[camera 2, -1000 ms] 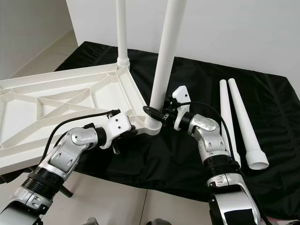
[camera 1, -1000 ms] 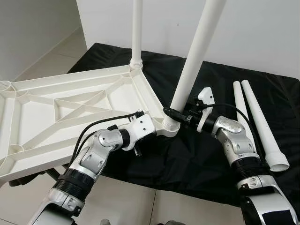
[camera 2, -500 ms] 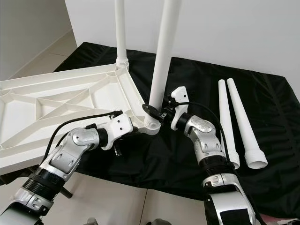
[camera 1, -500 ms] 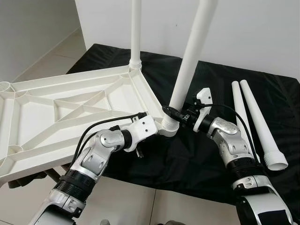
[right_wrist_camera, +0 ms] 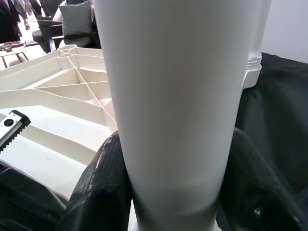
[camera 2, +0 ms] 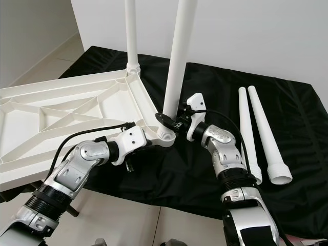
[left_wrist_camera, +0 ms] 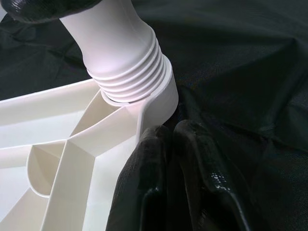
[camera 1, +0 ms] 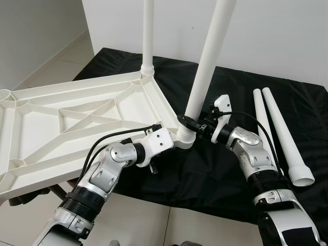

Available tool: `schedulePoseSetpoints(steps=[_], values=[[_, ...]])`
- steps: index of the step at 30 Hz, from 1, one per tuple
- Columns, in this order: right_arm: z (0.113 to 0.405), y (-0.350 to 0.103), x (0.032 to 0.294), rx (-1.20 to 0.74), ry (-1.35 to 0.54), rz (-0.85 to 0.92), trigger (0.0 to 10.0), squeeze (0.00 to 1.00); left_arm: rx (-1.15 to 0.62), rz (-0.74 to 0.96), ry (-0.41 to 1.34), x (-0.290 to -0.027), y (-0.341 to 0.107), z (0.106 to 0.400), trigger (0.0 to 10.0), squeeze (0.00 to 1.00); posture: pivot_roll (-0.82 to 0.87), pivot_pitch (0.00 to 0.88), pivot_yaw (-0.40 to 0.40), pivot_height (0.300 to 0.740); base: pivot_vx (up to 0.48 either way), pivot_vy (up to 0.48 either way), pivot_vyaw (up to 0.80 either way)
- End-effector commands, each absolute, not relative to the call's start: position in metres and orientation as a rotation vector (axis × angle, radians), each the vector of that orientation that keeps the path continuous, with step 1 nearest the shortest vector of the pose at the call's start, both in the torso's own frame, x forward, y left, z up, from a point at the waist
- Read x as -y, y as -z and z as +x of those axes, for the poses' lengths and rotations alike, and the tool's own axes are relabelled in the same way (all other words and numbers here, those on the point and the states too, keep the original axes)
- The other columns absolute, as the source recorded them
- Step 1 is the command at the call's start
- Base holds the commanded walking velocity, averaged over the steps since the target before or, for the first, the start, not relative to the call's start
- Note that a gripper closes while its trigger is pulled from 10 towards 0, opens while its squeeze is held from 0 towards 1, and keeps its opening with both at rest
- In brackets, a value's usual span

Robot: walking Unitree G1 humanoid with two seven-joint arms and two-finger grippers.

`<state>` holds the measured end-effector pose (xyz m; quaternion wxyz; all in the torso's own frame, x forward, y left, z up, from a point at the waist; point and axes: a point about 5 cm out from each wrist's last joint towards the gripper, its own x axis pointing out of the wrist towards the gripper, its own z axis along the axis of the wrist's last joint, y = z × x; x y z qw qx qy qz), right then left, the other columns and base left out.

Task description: Building children table

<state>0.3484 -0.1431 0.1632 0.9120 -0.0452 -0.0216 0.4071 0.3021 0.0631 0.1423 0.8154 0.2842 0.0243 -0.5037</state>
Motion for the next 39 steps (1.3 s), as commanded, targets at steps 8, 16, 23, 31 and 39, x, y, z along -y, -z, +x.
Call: schedulePoseSetpoints(steps=[8,16,23,31,39], values=[[0.342,-0.132,0.148,-0.099,-0.817,-0.077,10.0,0.0,-0.061,0.611,1.088,-0.063,-0.14,0.3,10.0,0.0,-0.03,0.043,-0.023,0.74,0.0,0.0,0.0],[0.34,-0.136,0.148,-0.069,-0.854,-0.033,10.0,1.0,-0.06,0.61,1.089,-0.062,-0.14,0.3,10.0,0.0,-0.03,0.043,-0.025,0.74,0.0,0.0,0.0],[0.34,-0.138,0.147,-0.06,-0.856,-0.06,10.0,0.0,-0.06,0.608,1.09,-0.062,-0.14,0.3,10.0,0.0,-0.03,0.044,-0.025,0.74,0.0,0.0,0.0],[0.339,-0.141,0.145,-0.04,-0.88,-0.043,10.0,0.0,-0.06,0.607,1.09,-0.062,-0.14,0.299,10.0,0.0,-0.03,0.046,-0.023,0.74,0.0,0.0,0.0],[0.338,-0.15,0.148,-0.009,-0.911,-0.021,10.0,0.0,-0.064,0.607,1.095,-0.062,-0.14,0.299,10.0,0.0,-0.03,0.048,-0.022,0.74,0.0,0.0,0.0]])
